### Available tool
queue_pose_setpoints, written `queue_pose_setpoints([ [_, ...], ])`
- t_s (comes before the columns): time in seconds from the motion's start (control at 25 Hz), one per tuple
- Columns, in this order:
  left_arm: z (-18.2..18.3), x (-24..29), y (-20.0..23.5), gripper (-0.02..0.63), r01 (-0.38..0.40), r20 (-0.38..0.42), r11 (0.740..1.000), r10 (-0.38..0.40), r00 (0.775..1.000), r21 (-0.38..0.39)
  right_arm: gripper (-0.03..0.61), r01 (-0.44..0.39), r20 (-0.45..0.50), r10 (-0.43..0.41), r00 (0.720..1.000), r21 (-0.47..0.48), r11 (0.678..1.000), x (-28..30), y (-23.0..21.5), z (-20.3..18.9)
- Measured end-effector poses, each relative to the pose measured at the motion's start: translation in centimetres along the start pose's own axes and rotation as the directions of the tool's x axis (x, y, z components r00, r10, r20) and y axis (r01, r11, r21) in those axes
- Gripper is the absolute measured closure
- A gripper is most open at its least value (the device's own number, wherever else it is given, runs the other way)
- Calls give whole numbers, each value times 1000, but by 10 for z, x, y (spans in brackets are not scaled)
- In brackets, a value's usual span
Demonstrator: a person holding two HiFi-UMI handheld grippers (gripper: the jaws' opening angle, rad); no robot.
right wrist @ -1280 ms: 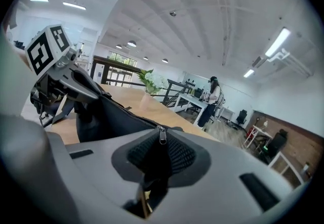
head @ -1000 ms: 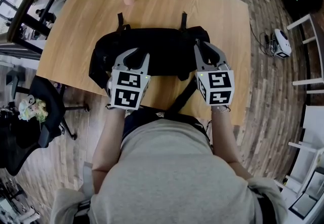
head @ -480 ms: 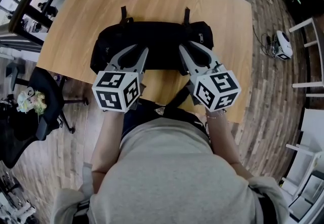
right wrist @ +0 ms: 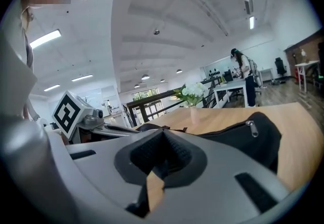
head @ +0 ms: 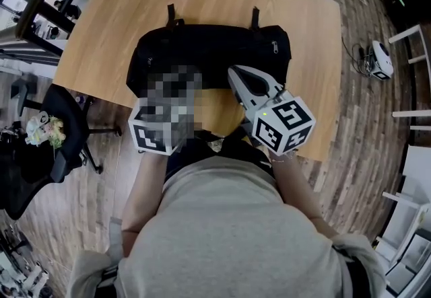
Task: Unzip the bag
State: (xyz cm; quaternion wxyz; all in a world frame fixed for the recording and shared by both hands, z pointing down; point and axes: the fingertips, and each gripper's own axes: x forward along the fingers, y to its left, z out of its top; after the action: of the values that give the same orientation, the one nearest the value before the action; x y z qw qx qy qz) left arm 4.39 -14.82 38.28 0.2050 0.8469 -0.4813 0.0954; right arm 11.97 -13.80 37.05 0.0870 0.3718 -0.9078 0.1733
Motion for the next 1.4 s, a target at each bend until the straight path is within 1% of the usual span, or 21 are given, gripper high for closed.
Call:
queue_pose_setpoints([
  [0.08, -3, -1, 1, 588, -6, -15, 1000, 6, 1000, 11, 572, -4, -15, 4, 1000, -1, 1000, 3, 4, -5],
  [0.28, -4, 1, -1, 591, 31, -18, 999, -31, 999, -24, 572, 7, -41, -7, 999, -1, 1000, 10, 10, -13],
  [0.56, -7, 0, 3, 592, 16, -37, 1000, -16, 999, -18, 572, 11, -51, -11, 999, 1, 1000, 15, 12, -15],
  [0.8, -9, 3, 3, 592, 25, -47, 1000, -26, 999, -16, 572, 11, -61, -10, 998, 14, 1000, 19, 9, -20],
  [1.08, -20, 8, 1, 592, 26, -71, 999, -30, 997, -47, 572, -2, -82, 3, 997, 18, 1000, 24, 9, -25],
  [1.4, -22, 9, 4, 594, 23, -79, 998, -27, 997, -61, 572, 23, -110, -22, 994, 4, 1000, 23, 4, -30],
])
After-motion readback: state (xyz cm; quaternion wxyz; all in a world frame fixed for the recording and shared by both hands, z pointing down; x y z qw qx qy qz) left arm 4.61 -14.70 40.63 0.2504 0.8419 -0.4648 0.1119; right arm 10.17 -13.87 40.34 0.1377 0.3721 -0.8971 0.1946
